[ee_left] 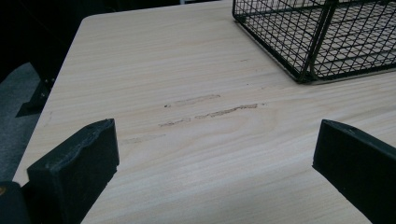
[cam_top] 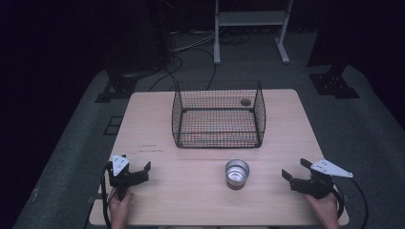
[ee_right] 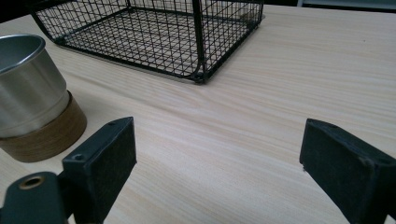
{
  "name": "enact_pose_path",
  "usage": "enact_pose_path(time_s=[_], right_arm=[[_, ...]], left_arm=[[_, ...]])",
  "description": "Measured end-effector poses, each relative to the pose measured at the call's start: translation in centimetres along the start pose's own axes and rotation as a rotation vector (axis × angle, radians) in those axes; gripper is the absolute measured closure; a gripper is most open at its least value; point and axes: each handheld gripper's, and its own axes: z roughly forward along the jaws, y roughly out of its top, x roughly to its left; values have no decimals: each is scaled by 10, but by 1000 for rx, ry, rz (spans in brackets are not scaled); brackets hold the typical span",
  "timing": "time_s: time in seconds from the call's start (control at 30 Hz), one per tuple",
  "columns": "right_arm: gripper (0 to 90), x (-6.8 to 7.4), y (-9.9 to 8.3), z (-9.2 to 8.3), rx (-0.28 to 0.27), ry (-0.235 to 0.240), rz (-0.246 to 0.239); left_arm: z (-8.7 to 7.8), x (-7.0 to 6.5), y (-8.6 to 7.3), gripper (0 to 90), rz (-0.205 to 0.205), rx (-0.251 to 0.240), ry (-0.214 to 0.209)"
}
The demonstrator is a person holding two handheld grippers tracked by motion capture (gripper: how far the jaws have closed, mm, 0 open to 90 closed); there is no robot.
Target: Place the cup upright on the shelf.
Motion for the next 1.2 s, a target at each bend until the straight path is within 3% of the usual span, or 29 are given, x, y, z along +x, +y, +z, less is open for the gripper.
enact_pose_path(time_s=[0.77, 1.2], right_arm=[[101, 12, 12, -2, 10, 61, -64], [101, 36, 24, 0, 14, 109, -132]], left_arm=[[0, -1, 0, 0, 10, -5, -5], [0, 0, 0, 0, -1, -11, -5]])
